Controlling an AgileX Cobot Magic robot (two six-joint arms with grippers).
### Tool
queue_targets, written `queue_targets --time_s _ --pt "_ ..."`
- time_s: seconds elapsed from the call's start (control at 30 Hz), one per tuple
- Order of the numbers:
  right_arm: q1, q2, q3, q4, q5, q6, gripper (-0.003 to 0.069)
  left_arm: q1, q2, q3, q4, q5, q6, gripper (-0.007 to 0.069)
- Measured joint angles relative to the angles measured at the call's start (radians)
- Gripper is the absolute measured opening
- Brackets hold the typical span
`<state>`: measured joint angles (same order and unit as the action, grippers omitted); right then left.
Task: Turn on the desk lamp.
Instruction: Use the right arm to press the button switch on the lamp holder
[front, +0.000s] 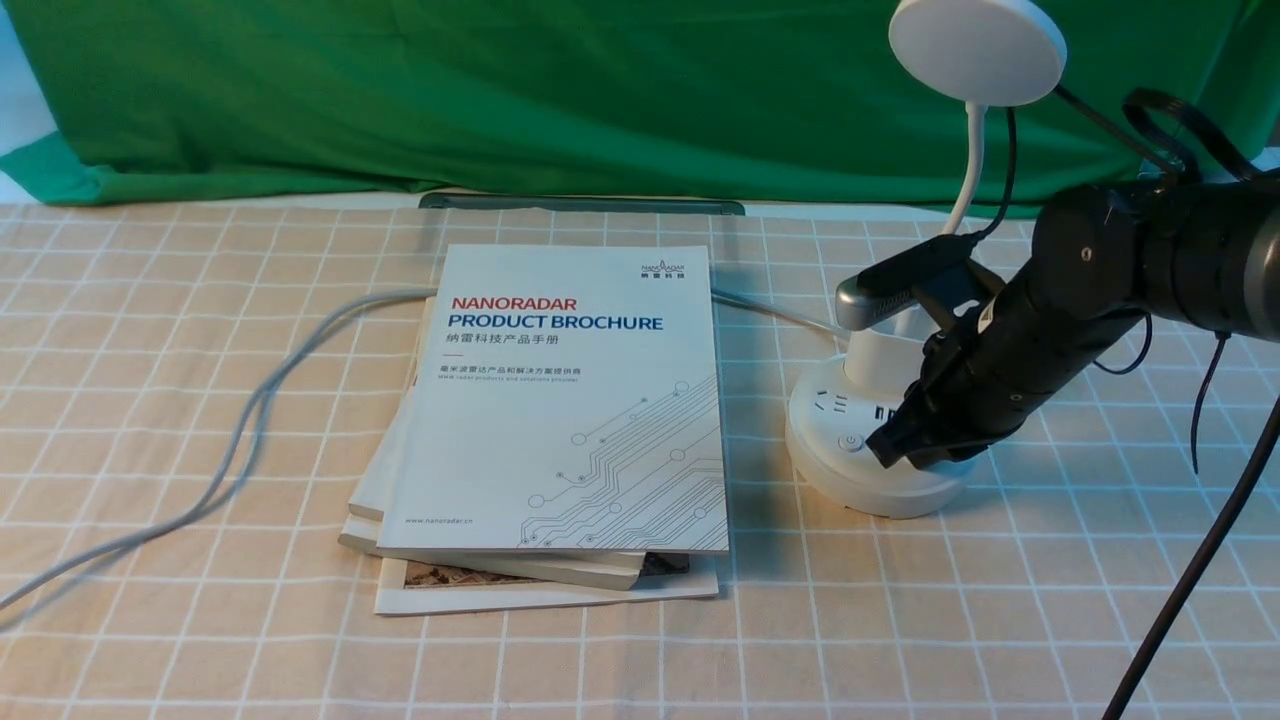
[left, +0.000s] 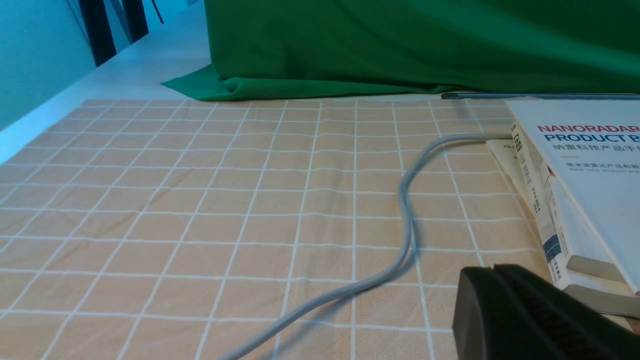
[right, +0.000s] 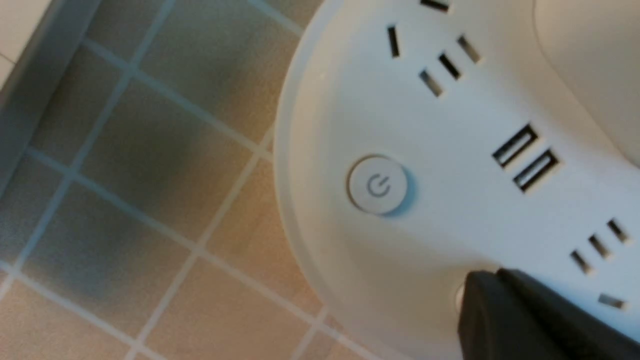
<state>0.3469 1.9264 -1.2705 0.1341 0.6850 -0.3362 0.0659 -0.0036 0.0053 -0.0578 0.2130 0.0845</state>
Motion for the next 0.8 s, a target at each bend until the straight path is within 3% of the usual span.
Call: queue_targets --time_s 0.8 --pt "0.001 -0.026 0.003 0.011 0.014 0.043 0.0037 0.0 0.0 0.0 0.0 0.0 0.0 0.0021"
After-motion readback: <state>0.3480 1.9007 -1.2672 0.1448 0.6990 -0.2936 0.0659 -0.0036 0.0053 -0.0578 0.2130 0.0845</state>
